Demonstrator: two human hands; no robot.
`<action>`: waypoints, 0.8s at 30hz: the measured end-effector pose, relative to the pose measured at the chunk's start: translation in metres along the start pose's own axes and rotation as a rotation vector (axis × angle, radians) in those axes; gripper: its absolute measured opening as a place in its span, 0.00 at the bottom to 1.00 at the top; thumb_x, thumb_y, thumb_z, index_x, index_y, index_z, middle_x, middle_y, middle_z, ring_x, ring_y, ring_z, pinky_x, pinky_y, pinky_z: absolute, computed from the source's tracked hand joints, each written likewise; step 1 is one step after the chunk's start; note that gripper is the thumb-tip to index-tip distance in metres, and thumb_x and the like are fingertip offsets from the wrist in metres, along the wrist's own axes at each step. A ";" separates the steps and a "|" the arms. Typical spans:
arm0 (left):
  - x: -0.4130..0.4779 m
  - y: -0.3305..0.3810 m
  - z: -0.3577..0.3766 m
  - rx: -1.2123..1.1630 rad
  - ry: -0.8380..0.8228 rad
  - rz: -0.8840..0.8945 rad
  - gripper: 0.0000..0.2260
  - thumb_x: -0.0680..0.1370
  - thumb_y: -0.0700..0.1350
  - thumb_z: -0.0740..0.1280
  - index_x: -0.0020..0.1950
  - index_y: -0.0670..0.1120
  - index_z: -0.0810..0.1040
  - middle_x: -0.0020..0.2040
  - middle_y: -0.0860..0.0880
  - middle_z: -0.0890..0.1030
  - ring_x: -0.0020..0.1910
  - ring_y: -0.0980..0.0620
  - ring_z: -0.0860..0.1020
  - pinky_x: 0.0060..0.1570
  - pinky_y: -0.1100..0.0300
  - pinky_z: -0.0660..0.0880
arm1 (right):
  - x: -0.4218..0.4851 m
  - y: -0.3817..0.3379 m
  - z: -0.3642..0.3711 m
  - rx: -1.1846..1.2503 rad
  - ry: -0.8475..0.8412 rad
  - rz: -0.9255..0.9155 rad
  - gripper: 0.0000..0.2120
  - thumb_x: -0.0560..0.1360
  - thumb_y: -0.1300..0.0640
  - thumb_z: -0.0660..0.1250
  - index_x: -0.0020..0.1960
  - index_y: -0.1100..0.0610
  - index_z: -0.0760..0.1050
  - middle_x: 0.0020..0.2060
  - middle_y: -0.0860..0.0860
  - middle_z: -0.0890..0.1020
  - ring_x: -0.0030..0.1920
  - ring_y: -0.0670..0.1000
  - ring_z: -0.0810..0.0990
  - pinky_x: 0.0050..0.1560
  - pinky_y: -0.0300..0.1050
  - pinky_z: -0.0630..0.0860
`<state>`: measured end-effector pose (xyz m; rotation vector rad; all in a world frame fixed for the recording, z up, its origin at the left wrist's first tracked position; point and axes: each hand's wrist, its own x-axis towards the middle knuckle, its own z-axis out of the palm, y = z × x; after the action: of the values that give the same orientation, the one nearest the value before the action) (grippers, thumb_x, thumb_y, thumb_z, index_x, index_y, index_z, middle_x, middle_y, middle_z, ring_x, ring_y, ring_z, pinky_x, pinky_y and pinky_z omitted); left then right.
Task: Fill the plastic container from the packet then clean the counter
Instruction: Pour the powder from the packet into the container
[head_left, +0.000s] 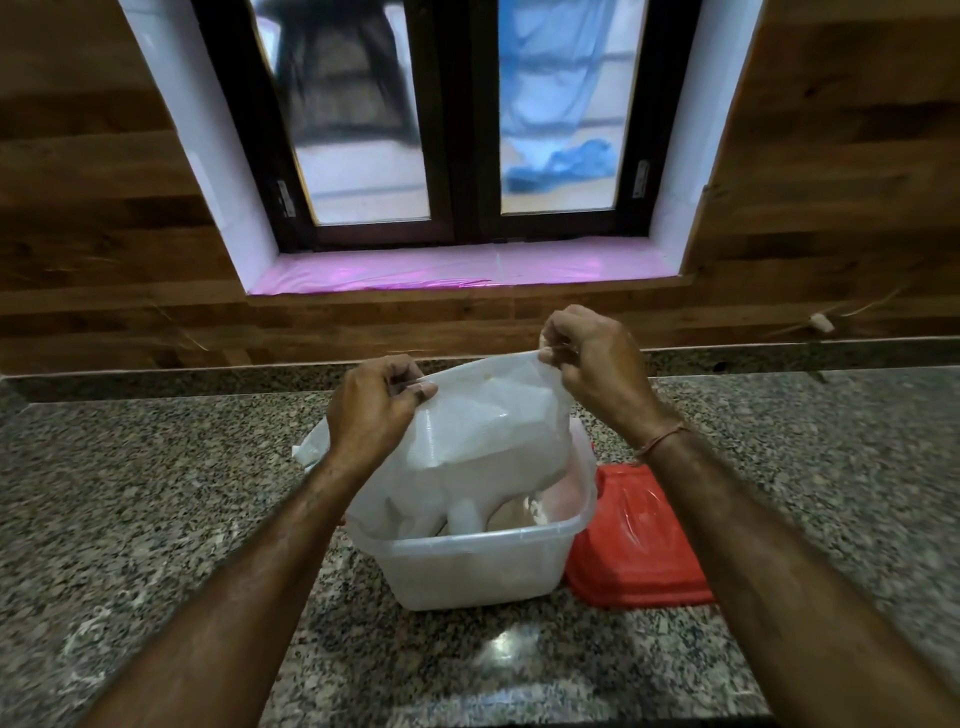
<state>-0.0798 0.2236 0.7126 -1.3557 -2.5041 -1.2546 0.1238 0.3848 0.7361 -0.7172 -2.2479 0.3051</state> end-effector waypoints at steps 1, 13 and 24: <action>0.002 -0.001 -0.002 0.022 -0.013 -0.003 0.07 0.75 0.52 0.76 0.40 0.51 0.82 0.39 0.57 0.83 0.43 0.56 0.81 0.45 0.52 0.80 | 0.002 -0.005 0.001 -0.026 0.017 -0.026 0.09 0.74 0.63 0.74 0.42 0.53 0.76 0.41 0.45 0.80 0.41 0.46 0.78 0.39 0.43 0.77; 0.016 0.053 0.024 -0.109 -0.039 0.065 0.08 0.74 0.56 0.74 0.42 0.52 0.85 0.39 0.57 0.84 0.42 0.58 0.81 0.43 0.53 0.80 | -0.009 0.025 0.012 0.640 -0.135 0.326 0.09 0.76 0.58 0.74 0.54 0.58 0.81 0.50 0.59 0.84 0.51 0.57 0.84 0.54 0.51 0.82; 0.016 0.047 0.031 -0.236 0.026 -0.020 0.07 0.76 0.54 0.73 0.42 0.52 0.85 0.41 0.58 0.84 0.44 0.55 0.82 0.47 0.46 0.82 | -0.068 0.034 0.044 0.481 -0.038 0.508 0.06 0.74 0.61 0.73 0.38 0.59 0.80 0.35 0.53 0.84 0.36 0.45 0.78 0.38 0.40 0.76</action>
<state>-0.0462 0.2694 0.7270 -1.3491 -2.4198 -1.6042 0.1448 0.3727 0.6516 -1.0042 -1.8810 1.0676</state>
